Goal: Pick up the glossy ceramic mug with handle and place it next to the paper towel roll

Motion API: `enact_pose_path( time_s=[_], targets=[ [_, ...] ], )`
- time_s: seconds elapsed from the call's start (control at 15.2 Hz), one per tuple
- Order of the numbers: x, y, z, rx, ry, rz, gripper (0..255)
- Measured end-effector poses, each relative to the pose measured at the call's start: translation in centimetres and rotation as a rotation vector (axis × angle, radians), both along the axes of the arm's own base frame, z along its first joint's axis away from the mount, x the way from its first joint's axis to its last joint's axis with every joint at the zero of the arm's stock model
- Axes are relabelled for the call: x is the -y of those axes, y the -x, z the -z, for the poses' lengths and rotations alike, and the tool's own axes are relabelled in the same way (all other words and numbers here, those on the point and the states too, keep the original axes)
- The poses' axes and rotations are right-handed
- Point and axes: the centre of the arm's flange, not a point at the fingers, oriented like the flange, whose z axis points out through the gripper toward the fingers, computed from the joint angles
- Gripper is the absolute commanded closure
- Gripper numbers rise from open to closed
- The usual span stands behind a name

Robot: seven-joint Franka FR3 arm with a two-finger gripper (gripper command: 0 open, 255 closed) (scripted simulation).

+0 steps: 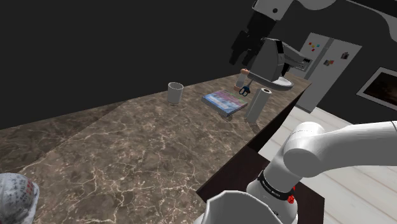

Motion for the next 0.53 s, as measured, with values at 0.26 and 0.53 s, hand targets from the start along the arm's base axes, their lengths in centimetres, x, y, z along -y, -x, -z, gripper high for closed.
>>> enact_pose_path(
  time_s=[0.26,0.53],
  targets=[
    [0.8,-2.2,1.6,-0.006,0.001,-0.008,0],
    [2.3,-6.4,4.3,-0.017,0.004,-0.025,0]
  ],
)
